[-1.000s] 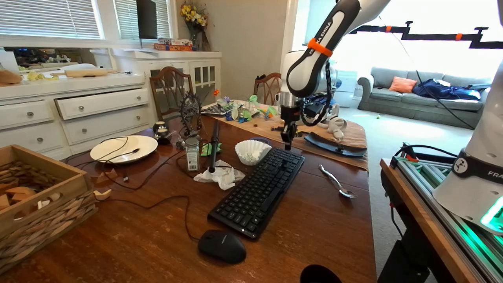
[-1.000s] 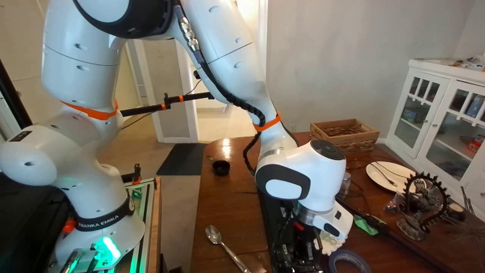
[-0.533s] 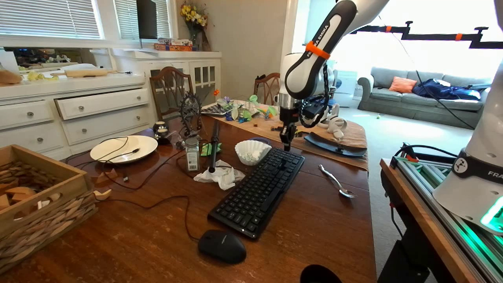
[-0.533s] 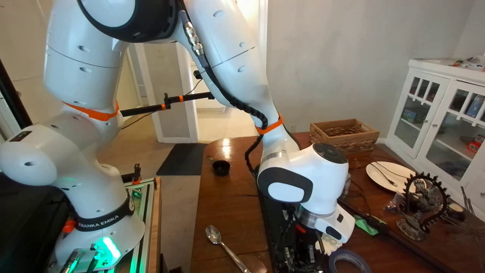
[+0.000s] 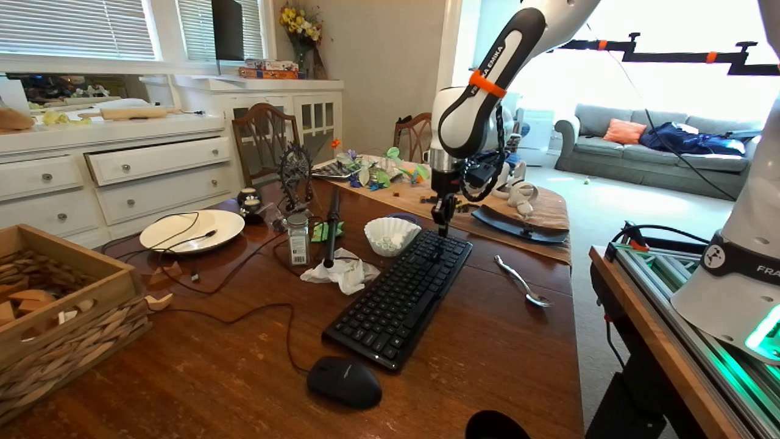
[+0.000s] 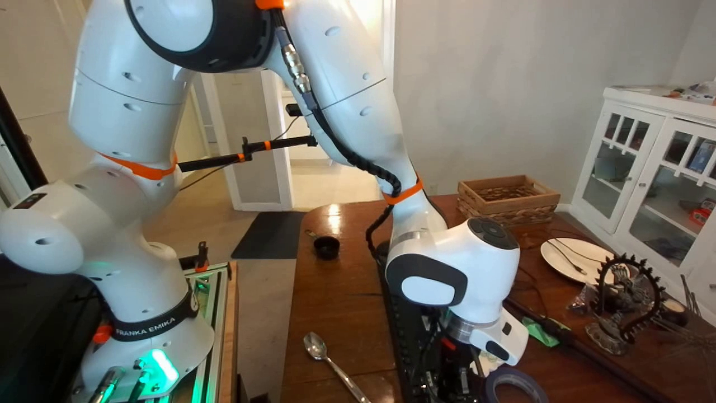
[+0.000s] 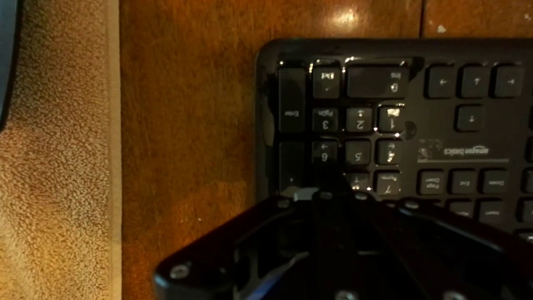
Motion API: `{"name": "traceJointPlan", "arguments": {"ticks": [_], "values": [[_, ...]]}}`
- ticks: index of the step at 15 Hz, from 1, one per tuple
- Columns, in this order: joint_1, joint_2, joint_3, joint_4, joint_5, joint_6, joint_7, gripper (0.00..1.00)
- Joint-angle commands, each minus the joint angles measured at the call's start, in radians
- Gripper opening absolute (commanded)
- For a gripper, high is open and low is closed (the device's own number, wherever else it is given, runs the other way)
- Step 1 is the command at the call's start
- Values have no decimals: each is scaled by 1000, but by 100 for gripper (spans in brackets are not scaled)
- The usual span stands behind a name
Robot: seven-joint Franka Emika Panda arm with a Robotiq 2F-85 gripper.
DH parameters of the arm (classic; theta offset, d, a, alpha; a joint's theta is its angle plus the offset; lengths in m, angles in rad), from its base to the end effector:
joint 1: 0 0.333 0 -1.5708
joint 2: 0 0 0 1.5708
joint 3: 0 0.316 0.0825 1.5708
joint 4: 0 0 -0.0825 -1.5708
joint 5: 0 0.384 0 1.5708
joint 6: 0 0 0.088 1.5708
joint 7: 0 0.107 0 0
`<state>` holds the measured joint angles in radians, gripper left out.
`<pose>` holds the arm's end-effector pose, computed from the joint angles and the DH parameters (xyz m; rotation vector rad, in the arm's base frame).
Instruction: Press the button on the keypad
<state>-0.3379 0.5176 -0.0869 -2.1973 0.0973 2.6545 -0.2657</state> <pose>0.4934 -0.2285 0.1404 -3.0997 0.3680 0.0836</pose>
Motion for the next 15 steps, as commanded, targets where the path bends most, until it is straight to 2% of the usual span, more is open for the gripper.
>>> {"name": "traceJointPlan", "arguments": {"ticks": [1,10,15], "values": [[-18,31,17,32,10,-24,-22,0],[-18,77,20,67,5,-61,-30,0],[5,-15,5,-5,-2,-39,1,0]]}}
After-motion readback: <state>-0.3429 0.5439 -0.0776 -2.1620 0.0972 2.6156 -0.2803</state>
